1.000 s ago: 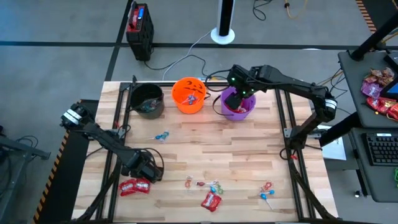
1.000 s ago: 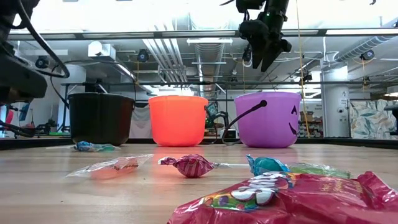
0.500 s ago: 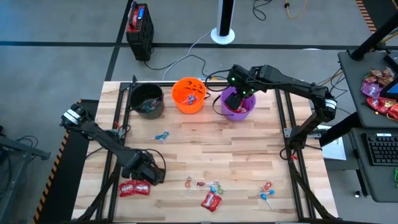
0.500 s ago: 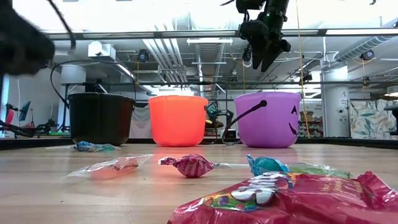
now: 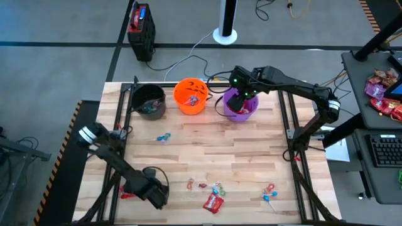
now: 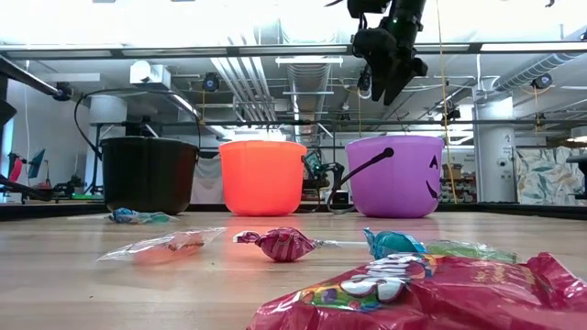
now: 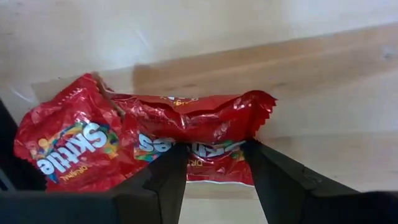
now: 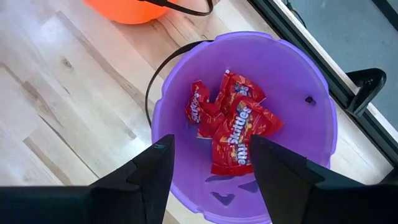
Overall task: Sort candy by brand, put in halloween buckets
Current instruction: Put the red candy into the violet bucket
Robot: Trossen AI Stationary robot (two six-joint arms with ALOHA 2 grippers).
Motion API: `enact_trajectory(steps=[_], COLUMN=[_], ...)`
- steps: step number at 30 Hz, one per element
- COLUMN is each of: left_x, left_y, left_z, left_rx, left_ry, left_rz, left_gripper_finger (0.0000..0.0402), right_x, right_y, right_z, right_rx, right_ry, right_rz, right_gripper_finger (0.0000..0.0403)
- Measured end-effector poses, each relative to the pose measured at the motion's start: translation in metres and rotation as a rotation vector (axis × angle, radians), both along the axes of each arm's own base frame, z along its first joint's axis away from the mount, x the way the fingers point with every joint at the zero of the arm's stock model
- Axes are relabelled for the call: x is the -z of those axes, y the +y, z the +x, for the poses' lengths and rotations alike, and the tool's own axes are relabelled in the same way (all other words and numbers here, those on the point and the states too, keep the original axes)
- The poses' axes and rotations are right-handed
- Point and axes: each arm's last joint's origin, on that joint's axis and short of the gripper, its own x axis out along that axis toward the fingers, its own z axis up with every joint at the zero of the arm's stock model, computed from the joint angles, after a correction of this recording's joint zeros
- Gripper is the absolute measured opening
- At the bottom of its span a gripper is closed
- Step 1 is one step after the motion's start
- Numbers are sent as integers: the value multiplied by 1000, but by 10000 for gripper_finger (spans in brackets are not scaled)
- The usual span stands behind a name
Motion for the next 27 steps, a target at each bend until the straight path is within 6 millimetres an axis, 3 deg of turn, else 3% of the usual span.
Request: enact_trajectory(steps=[6, 9, 13, 18, 23, 27], left_x=[5, 2, 0, -7, -50, -85], left_y=[-7, -9, -10, -12, -16, -6], left_z=[7, 10, 12, 17, 29, 26], left_rx=[16, 33, 48, 111, 188, 262], left_ry=[-7, -36, -68, -122, -382, -555], left_rz=[1, 9, 26, 22, 71, 174], left_gripper_finger=[148, 111, 26, 8, 0, 0], right_x=[0, 0, 0, 0, -1, -4], right_y=[2, 3, 5, 9, 14, 27], right_z=[1, 2, 2, 4, 3, -1], right_rx=[-18, -21, -29, -63, -89, -189], right_ry=[-2, -2, -2, 6, -7, -39], right_rz=[-1, -1, -1, -6, 19, 46], right_gripper_finger=[201, 201, 201, 201, 201, 201])
